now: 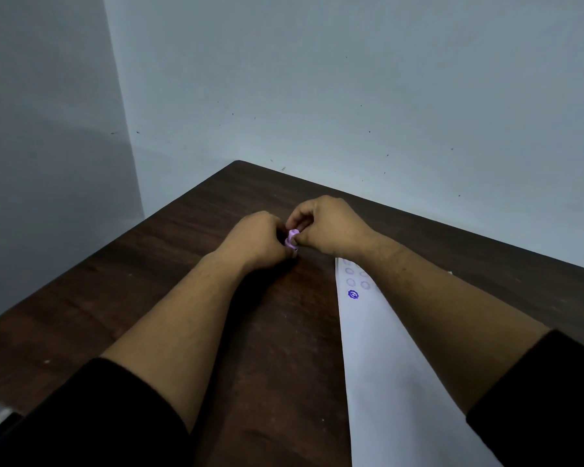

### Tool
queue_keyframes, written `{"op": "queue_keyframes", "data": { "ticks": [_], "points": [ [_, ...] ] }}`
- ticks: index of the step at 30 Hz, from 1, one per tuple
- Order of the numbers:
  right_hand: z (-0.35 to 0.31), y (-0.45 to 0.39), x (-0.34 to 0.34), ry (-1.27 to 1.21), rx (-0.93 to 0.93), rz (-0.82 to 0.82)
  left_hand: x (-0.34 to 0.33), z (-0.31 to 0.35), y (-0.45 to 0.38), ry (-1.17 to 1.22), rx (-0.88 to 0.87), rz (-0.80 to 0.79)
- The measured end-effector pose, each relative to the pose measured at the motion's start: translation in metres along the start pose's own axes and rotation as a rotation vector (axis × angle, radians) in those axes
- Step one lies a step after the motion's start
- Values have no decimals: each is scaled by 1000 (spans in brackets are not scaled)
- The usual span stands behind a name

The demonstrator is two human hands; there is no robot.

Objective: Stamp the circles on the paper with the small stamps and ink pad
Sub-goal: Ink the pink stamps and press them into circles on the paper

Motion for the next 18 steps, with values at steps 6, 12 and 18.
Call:
{"op": "queue_keyframes", "data": {
  "ticks": [6,12,18],
  "points": [
    [-4,2,4,14,-5,5,1,0,1,-13,-1,16],
    [-2,2,3,51,4,-3,0,0,2,-1,5,7],
    [-4,6,-3,36,18,4,0,4,5,-10,-18,7]
  ]
}}
Point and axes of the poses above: each hand's wrist, its own y-axis away from the middle knuckle, its own x-axis out of the back of the hand, z = x × y, the point moved 5 cm from there along -y, towards the middle knuckle, and after that the axes turned 10 degrees about y, right-handed, at the moved point
